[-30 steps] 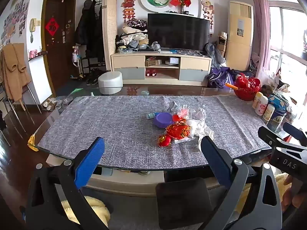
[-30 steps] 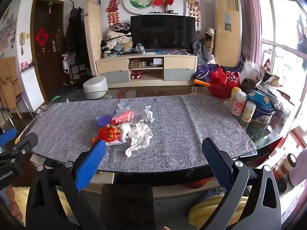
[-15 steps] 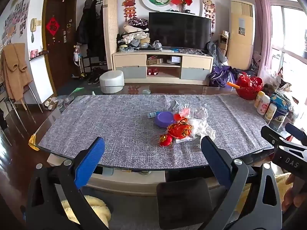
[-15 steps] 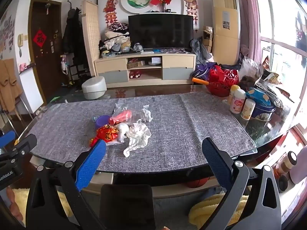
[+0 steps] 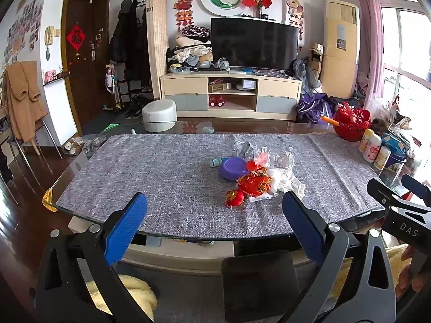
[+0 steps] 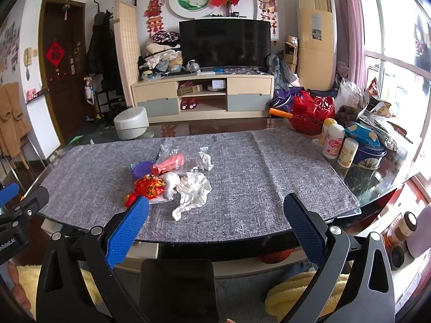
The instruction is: Collect trash
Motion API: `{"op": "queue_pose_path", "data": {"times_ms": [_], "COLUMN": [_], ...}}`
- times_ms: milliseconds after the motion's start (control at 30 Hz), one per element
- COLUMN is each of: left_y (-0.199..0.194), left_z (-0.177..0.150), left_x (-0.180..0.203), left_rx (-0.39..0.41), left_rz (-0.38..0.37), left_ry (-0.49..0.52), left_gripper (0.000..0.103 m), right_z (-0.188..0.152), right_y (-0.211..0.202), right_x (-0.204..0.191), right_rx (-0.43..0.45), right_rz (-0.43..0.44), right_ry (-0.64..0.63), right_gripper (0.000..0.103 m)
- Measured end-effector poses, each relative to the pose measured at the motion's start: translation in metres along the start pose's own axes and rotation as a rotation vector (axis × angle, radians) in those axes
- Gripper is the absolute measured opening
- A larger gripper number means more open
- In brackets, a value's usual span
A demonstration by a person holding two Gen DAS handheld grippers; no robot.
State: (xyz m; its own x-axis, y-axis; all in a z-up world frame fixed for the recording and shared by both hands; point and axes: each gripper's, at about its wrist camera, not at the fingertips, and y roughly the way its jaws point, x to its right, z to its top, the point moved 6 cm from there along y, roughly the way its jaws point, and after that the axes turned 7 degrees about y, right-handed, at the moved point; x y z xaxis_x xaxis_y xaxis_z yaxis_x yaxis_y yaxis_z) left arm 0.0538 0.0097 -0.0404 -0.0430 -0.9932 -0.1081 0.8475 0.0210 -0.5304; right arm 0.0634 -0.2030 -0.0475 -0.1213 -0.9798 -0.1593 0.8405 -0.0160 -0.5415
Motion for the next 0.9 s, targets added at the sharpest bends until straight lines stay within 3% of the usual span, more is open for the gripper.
{"op": "queue_pose_path", "data": {"times_ms": [900], "left_y": [-0.0052], "left_z": [0.0053], "left_x": [0.0005], "left_rx": [0.004], "left_rz": [-0.002], "left_ry": [0.001], "left_gripper": [0.095], "right_z": [0.0020], "right_y": [-0.0017], "right_x": [-0.0005], "right_rx": [0.002], "right_rz": [0.000], "right_ry": [0.002], "right_gripper": [0.100]}}
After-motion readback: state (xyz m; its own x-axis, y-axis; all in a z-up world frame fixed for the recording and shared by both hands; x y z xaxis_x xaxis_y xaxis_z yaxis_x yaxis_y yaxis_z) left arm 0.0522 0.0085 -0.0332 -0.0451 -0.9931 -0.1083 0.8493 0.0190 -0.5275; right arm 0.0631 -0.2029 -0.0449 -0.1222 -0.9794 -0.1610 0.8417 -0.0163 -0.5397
